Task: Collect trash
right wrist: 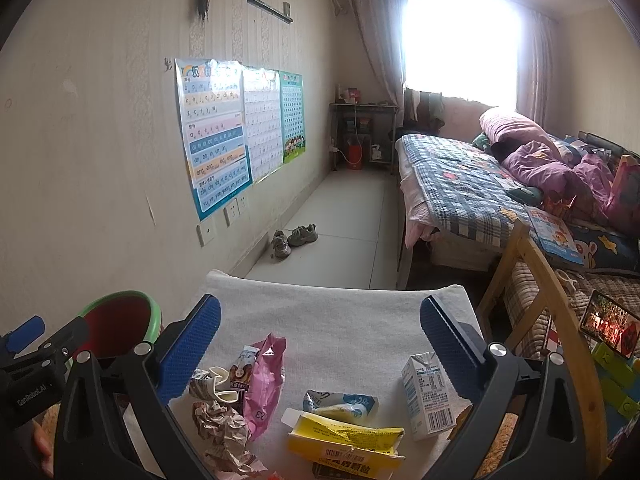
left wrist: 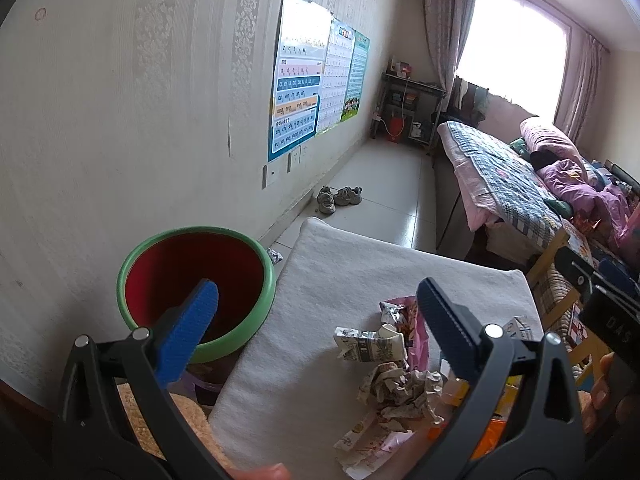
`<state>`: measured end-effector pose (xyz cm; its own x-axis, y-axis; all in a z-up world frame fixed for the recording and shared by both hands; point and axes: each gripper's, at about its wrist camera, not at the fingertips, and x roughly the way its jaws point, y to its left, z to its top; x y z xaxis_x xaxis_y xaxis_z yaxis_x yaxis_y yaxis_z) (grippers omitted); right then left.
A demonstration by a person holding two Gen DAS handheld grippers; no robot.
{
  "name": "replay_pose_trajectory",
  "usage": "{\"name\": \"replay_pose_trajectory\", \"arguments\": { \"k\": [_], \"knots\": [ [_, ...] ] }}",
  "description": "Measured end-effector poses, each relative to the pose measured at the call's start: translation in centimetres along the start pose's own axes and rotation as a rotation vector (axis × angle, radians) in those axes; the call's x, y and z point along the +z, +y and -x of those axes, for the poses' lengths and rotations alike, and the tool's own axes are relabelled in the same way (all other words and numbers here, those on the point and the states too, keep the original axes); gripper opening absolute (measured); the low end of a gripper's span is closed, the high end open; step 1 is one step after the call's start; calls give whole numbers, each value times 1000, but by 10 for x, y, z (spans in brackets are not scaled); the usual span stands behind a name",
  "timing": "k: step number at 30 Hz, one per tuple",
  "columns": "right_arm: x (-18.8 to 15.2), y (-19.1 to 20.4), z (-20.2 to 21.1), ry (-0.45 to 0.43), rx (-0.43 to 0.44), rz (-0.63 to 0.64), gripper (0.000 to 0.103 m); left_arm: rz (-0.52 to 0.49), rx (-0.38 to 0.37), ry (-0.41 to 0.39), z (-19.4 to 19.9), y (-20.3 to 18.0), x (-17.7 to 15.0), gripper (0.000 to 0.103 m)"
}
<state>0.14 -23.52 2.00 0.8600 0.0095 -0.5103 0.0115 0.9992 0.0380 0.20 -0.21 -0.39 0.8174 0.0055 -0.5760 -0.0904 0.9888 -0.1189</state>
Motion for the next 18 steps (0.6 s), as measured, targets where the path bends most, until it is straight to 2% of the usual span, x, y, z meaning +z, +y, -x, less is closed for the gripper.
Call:
{"name": "replay_pose_trajectory", "arguments": {
  "k": [10, 18],
  "knots": [
    [-1, 0, -3, 7, 0, 1, 96, 3, 8, -15, 1, 0, -1, 97],
    [-3, 0, -2, 13, -3, 5, 96, -23, 47, -41, 3, 0, -3, 98]
  ]
}}
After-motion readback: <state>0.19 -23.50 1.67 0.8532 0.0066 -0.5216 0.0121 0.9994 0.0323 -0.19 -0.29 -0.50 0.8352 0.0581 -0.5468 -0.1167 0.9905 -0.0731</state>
